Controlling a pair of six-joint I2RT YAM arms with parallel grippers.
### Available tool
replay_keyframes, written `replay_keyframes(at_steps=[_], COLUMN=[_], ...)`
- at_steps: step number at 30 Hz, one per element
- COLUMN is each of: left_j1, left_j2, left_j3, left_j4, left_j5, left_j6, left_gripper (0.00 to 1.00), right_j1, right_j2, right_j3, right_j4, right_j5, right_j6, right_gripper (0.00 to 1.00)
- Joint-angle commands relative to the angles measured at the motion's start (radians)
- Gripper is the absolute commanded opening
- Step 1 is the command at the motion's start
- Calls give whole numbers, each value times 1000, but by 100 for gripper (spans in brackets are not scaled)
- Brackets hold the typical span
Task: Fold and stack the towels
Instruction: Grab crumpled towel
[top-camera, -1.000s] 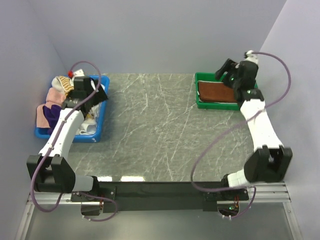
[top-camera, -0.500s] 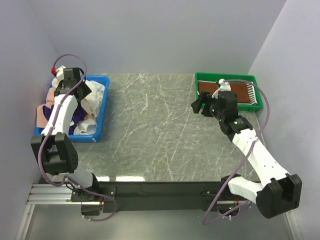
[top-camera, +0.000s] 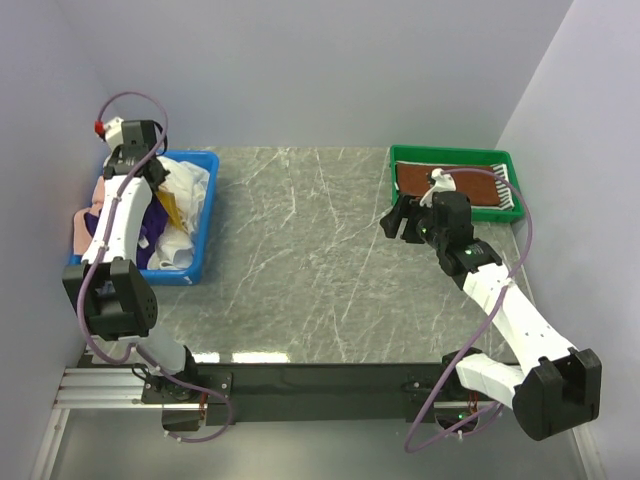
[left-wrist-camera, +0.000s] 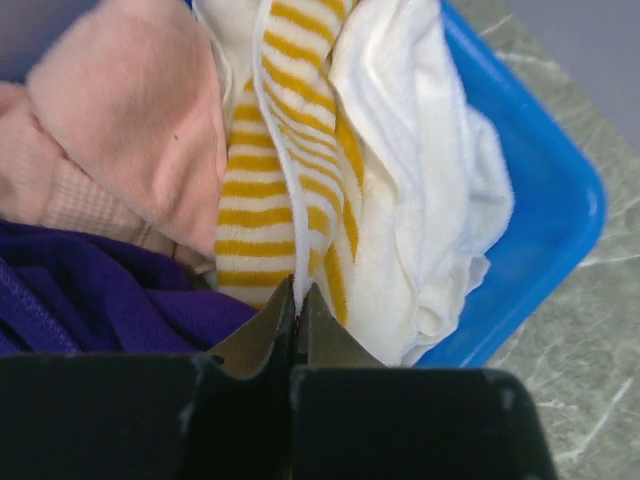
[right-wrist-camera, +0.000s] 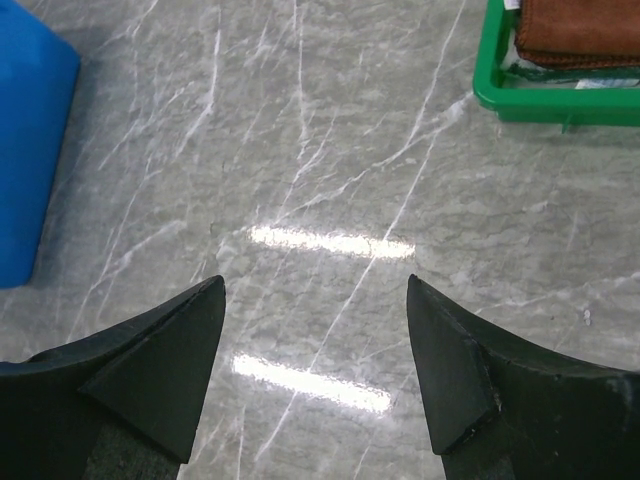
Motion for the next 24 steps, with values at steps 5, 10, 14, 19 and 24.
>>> replay_keyframes(at_steps=[5, 10, 14, 19, 24], left_j1=[2, 2, 2, 82, 119], left_j2=[9, -5, -69, -173, -206], left_j3=[283, 315, 135, -261, -236], left_j4=[-47, -35, -32, 112, 120], left_j5=[-77, -17, 7, 108, 158], left_j6=[68, 59, 6, -62, -42], left_gripper=[5, 6, 9, 42, 67], right_j1=[3, 3, 3, 3, 3], right_j2=[-25, -13, 9, 10, 39], right_j3=[2, -7, -4, -13, -5], right_j4=[44, 51, 48, 48, 60], right_j5=[-43, -48, -60, -57, -107], right_j6=[-29, -30, -30, -39, -35], right_gripper=[79, 79, 79, 79, 79])
